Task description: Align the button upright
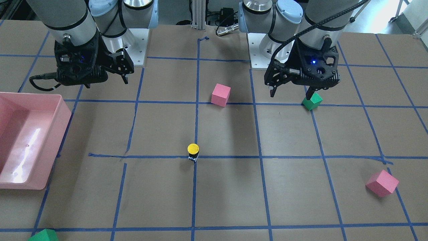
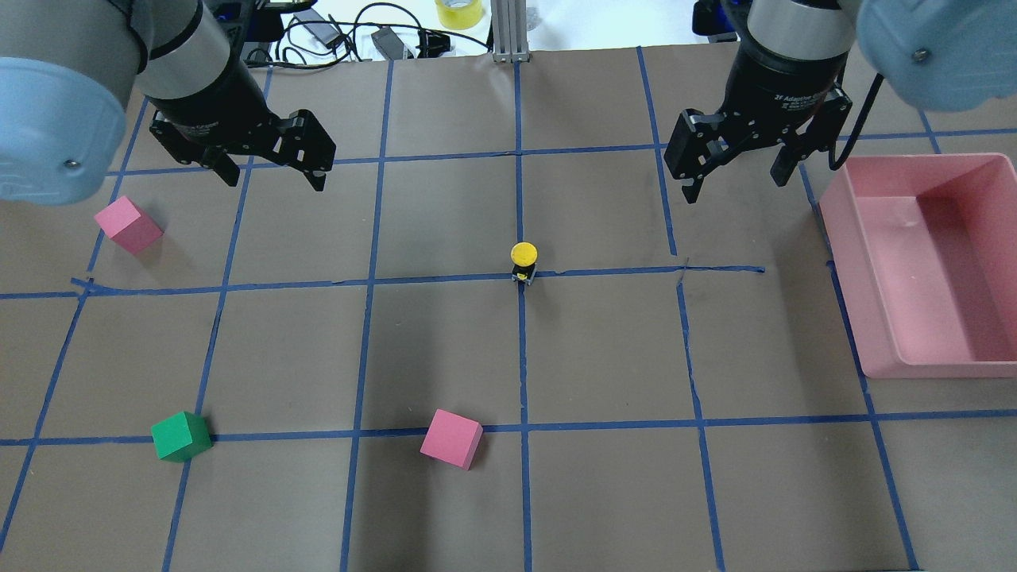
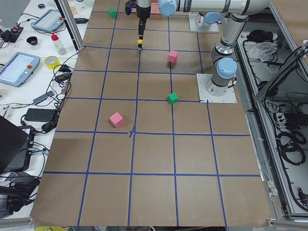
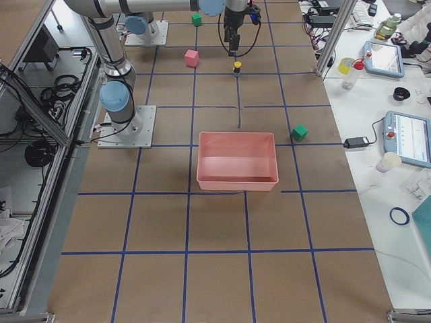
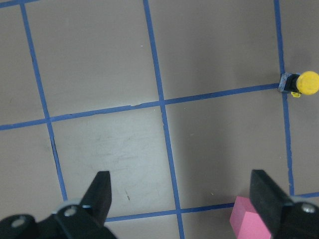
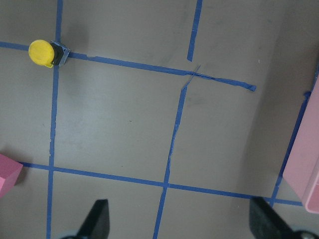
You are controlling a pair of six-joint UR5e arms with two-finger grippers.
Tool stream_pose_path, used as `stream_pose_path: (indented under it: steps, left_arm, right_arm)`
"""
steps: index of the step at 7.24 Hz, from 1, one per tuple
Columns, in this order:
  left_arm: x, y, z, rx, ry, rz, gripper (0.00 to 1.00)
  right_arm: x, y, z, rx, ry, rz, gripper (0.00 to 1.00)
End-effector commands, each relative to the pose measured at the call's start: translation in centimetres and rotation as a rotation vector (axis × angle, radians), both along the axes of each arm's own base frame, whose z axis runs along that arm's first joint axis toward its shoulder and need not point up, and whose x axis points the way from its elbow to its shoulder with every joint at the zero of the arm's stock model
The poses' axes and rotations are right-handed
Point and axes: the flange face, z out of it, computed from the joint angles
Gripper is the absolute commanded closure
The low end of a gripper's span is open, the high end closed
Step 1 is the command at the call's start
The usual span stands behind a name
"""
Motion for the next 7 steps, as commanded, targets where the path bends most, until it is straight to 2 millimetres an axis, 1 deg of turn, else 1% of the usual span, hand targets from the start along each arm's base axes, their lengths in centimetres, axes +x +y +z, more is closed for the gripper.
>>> stream_pose_path:
  steps: [1, 4, 7]
  left_arm:
    - [-0.1, 0.0, 0.6, 0.002, 0.01, 0.011, 0.0]
    - [0.0, -0.7, 2.3, 0.012, 0.016, 0.016, 0.0]
    - [0.0, -0.8, 1.8, 0.025, 0.019, 0.019, 0.0]
  right_arm:
    - [0.1, 0.0, 0.0, 0.001, 0.0, 0.001, 0.0]
    - [0.0, 0.0, 0.0, 0.002, 0.001, 0.0, 0.0]
    - [0.0, 0.0, -0.1, 0.002, 0.002, -0.001, 0.0]
